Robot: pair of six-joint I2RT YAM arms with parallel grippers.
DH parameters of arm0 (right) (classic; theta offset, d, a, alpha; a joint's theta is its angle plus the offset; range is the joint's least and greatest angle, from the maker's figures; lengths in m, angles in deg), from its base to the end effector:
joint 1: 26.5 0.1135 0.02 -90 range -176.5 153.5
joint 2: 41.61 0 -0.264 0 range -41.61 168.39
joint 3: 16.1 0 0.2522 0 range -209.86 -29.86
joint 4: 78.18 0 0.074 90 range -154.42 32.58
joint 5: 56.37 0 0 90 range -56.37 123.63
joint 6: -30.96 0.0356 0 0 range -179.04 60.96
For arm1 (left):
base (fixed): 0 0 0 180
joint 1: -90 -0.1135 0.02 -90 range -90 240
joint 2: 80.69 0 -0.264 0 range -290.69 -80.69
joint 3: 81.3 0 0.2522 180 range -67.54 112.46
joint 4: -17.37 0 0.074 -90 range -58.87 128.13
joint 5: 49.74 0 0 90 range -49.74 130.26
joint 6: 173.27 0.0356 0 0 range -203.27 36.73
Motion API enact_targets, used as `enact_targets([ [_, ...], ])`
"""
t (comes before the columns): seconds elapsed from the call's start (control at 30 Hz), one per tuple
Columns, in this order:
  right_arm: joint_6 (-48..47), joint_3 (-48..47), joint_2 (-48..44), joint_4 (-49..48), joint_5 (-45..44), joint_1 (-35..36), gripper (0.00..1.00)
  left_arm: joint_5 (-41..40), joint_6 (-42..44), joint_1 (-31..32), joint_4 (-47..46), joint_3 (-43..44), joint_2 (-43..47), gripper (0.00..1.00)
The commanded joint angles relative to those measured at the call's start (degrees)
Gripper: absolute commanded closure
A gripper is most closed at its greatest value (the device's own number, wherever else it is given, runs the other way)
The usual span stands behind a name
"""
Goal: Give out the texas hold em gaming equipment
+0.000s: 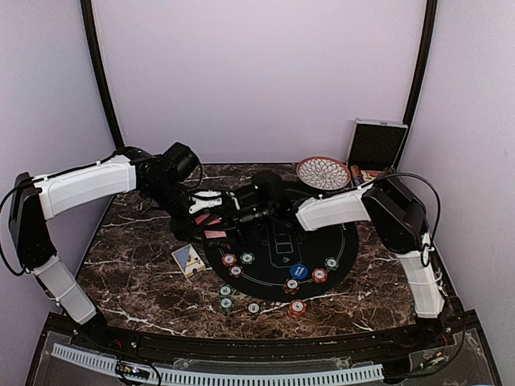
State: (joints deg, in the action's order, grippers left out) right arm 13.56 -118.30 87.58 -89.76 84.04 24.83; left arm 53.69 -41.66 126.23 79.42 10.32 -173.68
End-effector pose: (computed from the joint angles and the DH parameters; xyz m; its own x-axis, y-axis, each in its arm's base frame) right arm 0.2940 0.4112 0.1780 -0.9674 -0.2356 -0.0929 -0.1292 0.1436 0.9812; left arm 0.2649 -0.2044 0.2740 -0.1020 0.8754 -0.4725 0.9715 0.1897 0.1418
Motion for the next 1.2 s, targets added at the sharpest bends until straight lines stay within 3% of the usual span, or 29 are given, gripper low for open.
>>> enact_targets([
  [0.0, -5.2, -1.1, -1.9, 8.7, -4.3, -0.4, 0.51, 1.5, 0.5, 0.2, 0.8, 0.8, 1.9, 1.00],
  [0.73, -5.9, 5.3, -7.9, 8.0, -5.4, -1.9, 0.51, 2.1, 0.0, 0.2, 1.0, -0.6, 3.6, 1.00],
  [1.17, -5.0, 2.5, -7.3, 7.6, -5.4, -1.1, 0.41, 3.0, -1.0, 0.2, 0.4, -0.6, 3.7, 1.00],
])
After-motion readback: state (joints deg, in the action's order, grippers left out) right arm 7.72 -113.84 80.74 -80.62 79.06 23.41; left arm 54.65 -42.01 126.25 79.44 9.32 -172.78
